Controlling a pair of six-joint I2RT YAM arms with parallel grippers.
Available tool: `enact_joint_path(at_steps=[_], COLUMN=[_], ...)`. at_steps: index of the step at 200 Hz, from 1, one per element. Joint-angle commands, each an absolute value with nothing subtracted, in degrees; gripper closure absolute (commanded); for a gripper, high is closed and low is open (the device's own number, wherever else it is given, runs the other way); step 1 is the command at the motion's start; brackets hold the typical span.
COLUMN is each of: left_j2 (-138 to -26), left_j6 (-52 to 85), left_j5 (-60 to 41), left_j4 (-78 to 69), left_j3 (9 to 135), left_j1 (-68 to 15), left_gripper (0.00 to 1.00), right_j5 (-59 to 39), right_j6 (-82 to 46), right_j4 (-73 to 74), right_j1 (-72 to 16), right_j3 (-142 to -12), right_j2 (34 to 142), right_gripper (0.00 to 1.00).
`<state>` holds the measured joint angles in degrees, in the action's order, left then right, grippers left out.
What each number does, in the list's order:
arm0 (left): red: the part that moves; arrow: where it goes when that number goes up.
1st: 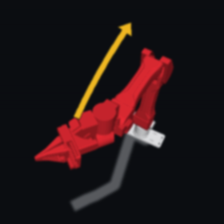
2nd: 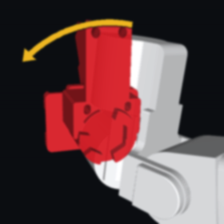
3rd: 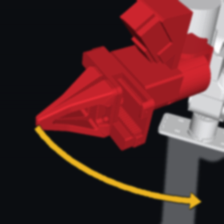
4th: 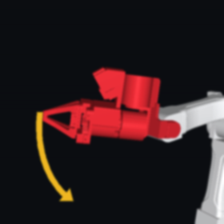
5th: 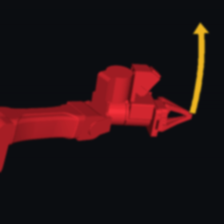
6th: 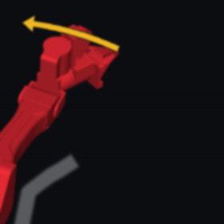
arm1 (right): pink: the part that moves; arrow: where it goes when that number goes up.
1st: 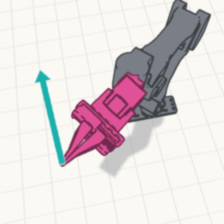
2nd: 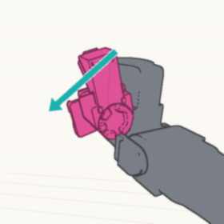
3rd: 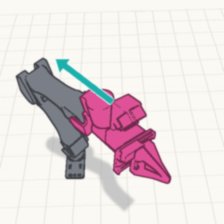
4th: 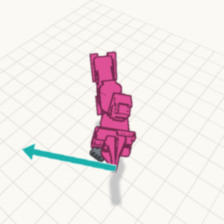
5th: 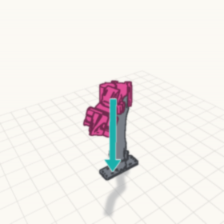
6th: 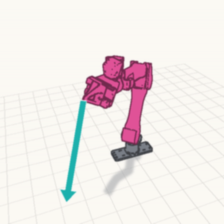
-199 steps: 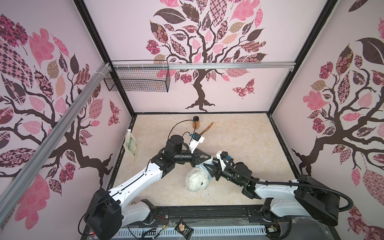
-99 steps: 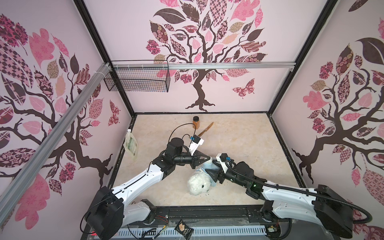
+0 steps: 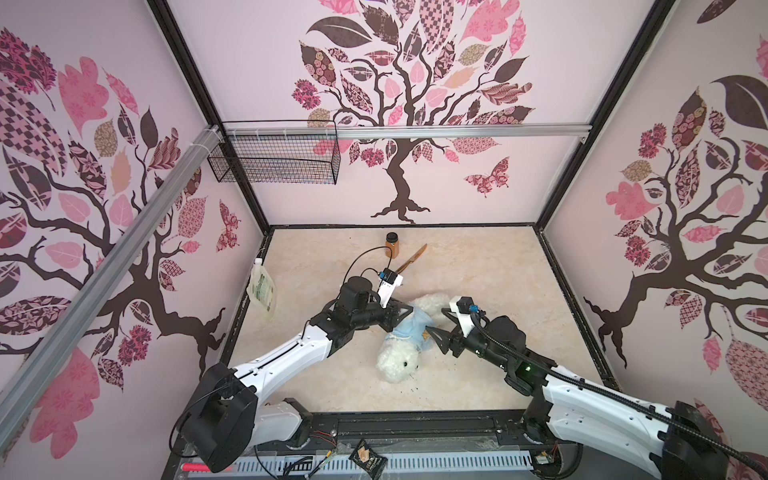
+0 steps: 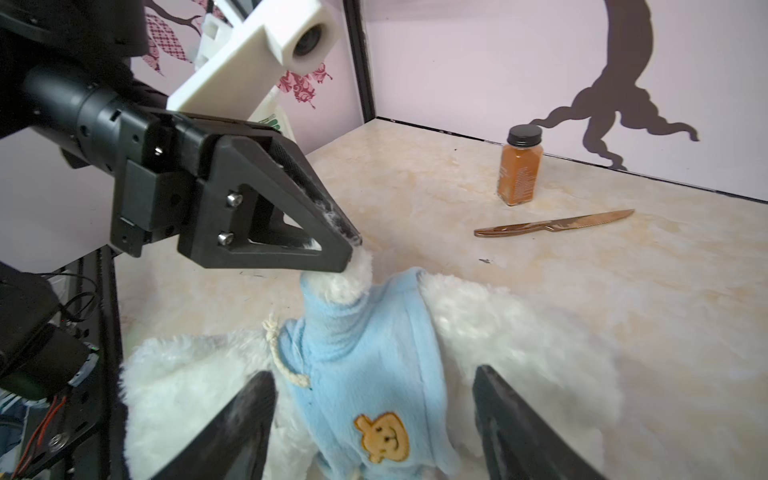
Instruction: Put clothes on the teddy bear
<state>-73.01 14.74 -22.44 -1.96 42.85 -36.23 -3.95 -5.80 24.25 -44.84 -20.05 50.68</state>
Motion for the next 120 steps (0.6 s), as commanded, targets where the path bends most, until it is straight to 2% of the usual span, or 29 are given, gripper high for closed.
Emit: enact_joint_path(at_steps=[1, 17, 40, 69, 91, 120], left_j2=[-71.7, -69.9, -65.6, -60.4, -56.1, -47.2], left_j6=[15.2, 17.8, 18.9, 18.9, 23.3, 31.8], left_j5=[-7.6, -0.8, 7.6, 10.3, 12.7, 13.7], left_j4=[0.2, 0.5, 2.2, 9.0, 15.5, 19.9], left_j3=[44.2, 42.9, 41.6, 41.4, 39.0, 32.8], left_j1=[-35.1, -33.1, -31.6, -31.6, -31.6, -31.6], left_gripper=[0.66, 0.56, 0.48, 0.32, 0.28, 0.23], right_j5=[-2.4, -1.9, -0.7, -0.5, -2.1, -9.1], right_j6=[-6.5, -6.7, -7.4, -7.9, -8.3, -11.1], right_j4=[22.8, 22.3, 21.3, 20.4, 19.4, 18.6], right_j1=[-44.7, -44.7, -44.6, -44.2, -43.0, -39.2], right_j3=[-21.0, -21.8, -23.4, -26.4, -30.2, -36.0], right_j2=[51.9, 53.5, 56.3, 60.1, 64.7, 74.0], right_gripper=[0.22, 0.22, 0.22, 0.22, 0.20, 0.21])
